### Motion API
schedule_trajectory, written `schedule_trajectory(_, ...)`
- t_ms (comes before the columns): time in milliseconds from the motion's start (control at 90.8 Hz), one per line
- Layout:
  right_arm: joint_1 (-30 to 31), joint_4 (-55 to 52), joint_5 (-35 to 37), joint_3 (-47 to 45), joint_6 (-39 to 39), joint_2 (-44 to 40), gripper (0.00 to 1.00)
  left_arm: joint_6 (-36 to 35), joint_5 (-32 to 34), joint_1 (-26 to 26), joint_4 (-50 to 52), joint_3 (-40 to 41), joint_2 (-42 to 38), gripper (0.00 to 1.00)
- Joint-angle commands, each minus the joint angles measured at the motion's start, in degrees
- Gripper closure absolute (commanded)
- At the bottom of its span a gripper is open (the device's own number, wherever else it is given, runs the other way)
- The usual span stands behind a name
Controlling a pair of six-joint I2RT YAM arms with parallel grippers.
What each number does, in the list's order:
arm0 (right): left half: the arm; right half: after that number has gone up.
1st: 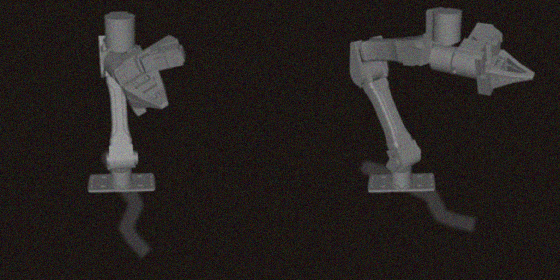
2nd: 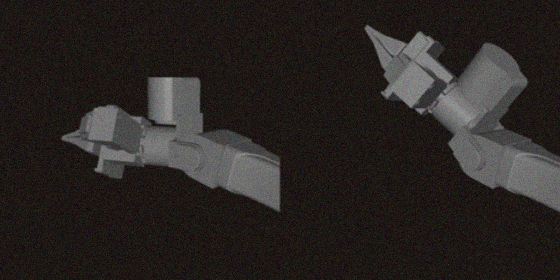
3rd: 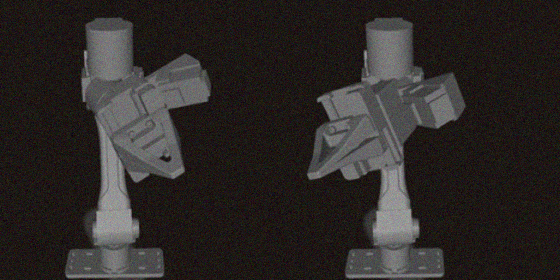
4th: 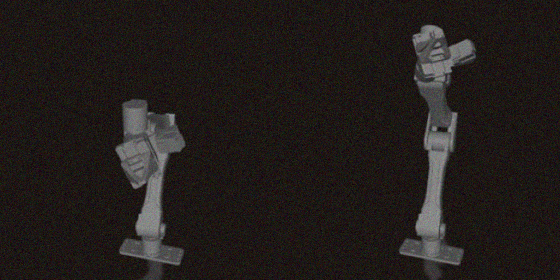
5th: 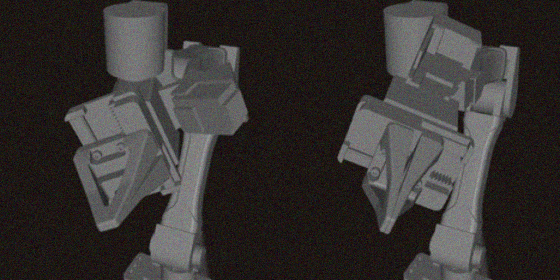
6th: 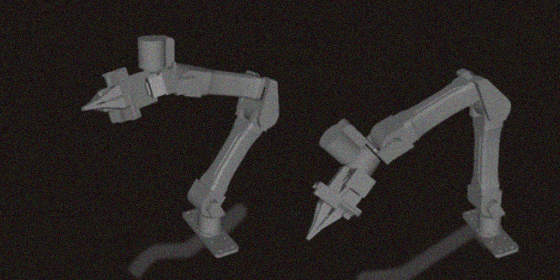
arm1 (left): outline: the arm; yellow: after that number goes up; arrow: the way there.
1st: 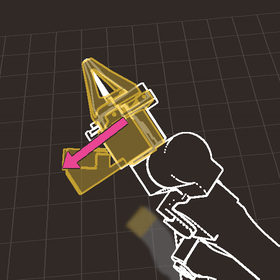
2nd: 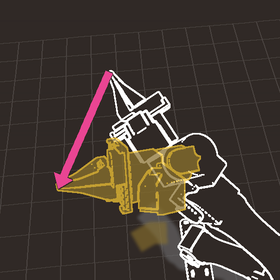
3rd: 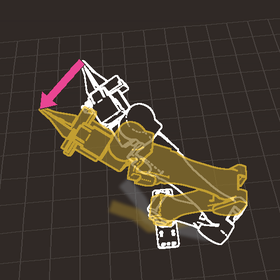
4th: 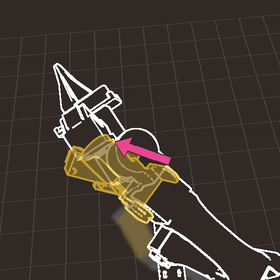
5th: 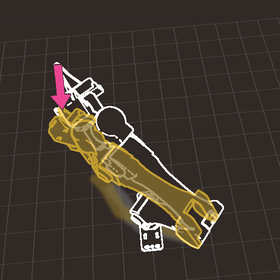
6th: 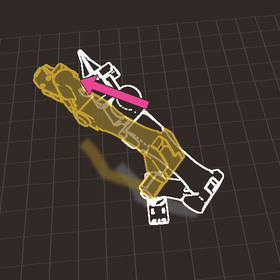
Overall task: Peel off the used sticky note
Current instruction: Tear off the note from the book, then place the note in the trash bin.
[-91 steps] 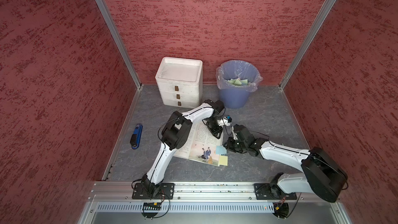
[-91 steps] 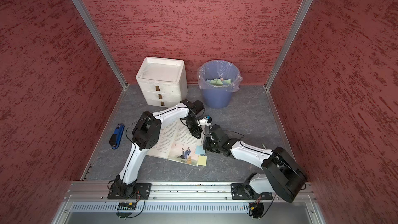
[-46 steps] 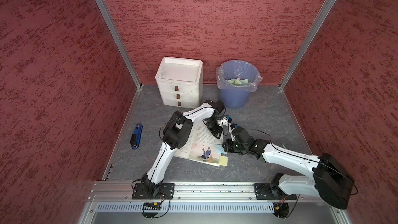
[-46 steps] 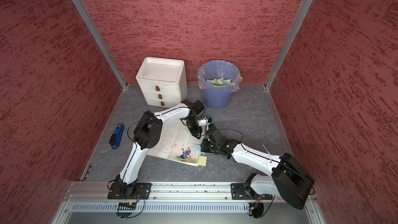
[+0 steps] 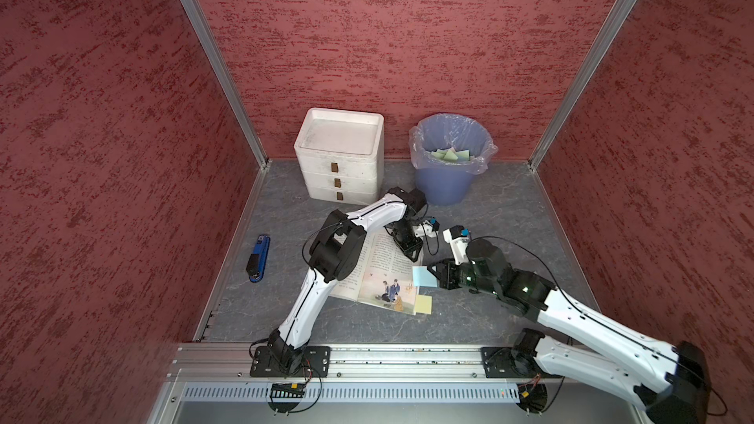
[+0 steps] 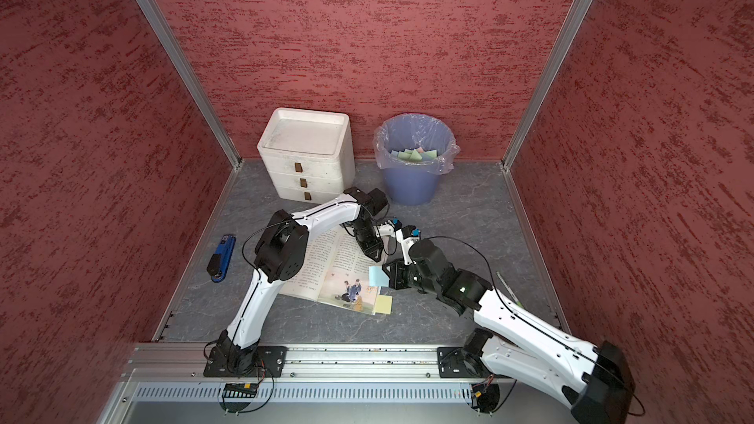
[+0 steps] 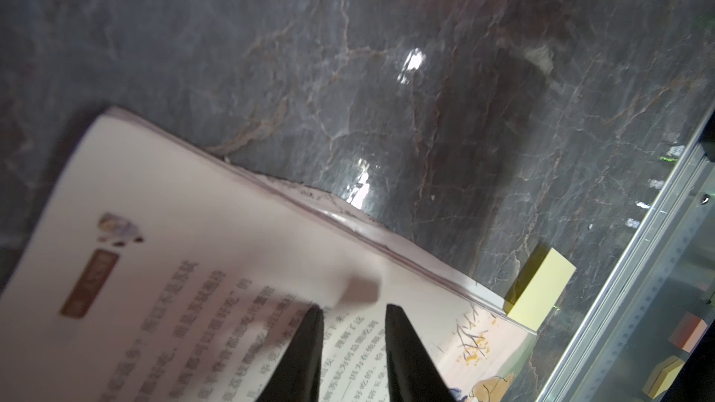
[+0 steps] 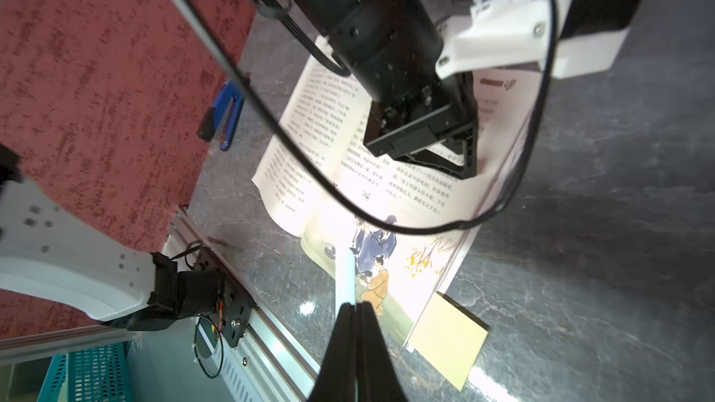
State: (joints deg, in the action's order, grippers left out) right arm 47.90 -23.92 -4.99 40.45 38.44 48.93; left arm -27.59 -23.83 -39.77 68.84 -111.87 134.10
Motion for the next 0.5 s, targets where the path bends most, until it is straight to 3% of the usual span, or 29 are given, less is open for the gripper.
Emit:
schedule_trajectory(0,0.27,-9.99,8.76,7.47,-3.55,-4.27,1.00,0.76,-3.67,2.10,2.08,-3.16,-1.89,0.70)
schedule_trajectory(253,-2.94,-20.21,22.01,30.97,-11.21,2.07,1.00,0.49,-8.56,9.14,7.47,-1.52,-13.16,0.64)
schedule_trajectory(342,-6.55,-22.17,25.43,40.03,-13.96,8.45,1.00,-0.45,-8.87,12.93,7.63,4.06,-18.51,0.62)
schedule_trajectory(485,-15.90,-21.46,22.21,52.62,-17.82,19.34,1.00,-2.91,-7.66,20.28,5.85,16.52,-27.14,0.58)
